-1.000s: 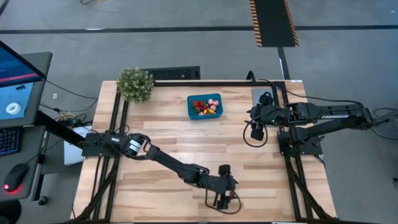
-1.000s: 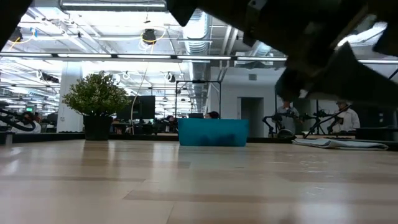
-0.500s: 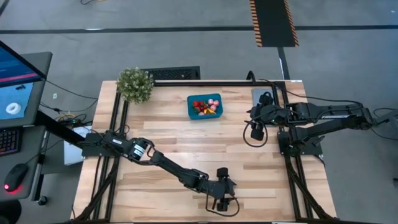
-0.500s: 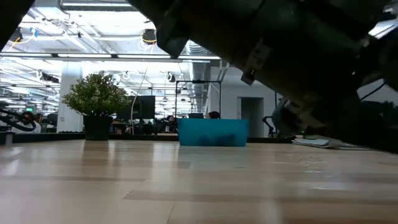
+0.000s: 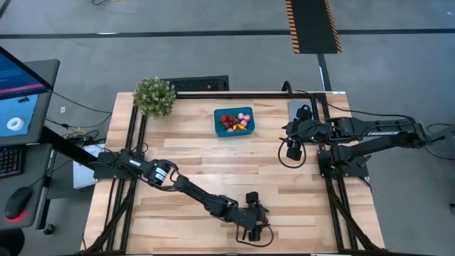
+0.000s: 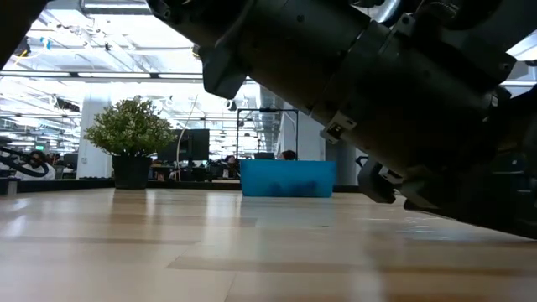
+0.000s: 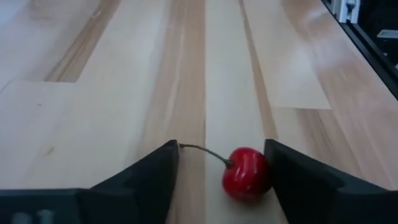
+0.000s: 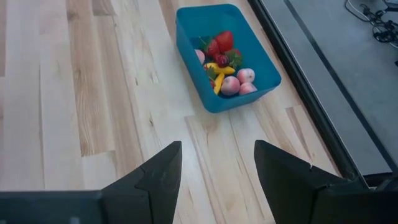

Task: Pick and placing Produce into tupperware
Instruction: Put the cherry into the blue bin

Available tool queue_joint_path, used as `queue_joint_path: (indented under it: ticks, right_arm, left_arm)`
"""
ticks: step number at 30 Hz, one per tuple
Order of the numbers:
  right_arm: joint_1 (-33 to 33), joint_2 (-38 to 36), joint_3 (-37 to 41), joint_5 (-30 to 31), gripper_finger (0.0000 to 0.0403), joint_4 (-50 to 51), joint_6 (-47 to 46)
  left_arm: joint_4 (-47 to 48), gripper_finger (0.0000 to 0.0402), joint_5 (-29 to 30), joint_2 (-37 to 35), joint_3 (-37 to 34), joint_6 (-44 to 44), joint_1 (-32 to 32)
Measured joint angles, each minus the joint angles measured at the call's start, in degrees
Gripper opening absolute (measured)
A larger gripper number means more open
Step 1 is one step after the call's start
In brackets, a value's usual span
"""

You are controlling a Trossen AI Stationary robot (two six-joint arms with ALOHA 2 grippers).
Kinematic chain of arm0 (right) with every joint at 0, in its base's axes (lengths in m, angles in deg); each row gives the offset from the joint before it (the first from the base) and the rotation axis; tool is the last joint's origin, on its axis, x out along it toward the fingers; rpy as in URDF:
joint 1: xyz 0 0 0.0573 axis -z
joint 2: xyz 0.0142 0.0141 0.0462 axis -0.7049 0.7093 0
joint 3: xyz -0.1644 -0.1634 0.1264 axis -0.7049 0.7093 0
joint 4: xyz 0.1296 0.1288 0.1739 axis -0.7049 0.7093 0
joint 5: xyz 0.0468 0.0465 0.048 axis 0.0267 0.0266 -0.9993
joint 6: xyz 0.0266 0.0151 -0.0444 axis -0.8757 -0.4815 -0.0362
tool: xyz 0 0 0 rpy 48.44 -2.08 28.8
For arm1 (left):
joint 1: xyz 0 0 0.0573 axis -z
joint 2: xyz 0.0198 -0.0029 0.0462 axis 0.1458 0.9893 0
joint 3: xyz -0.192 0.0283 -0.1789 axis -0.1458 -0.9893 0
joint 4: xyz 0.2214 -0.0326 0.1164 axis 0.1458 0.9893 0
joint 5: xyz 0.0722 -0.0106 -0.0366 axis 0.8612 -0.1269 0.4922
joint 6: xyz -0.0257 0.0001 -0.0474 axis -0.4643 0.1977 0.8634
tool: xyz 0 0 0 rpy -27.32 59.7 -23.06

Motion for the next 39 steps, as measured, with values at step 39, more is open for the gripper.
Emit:
queue_joint_path:
  ticks: [39]
  right_arm:
    - [0.0, 0.0, 0.0, 0.0, 0.0225, -0.1, 0.5]
  left_arm:
    - [26.6, 0.0091, 3.0, -1.7, 24.1, -3.4, -1.3]
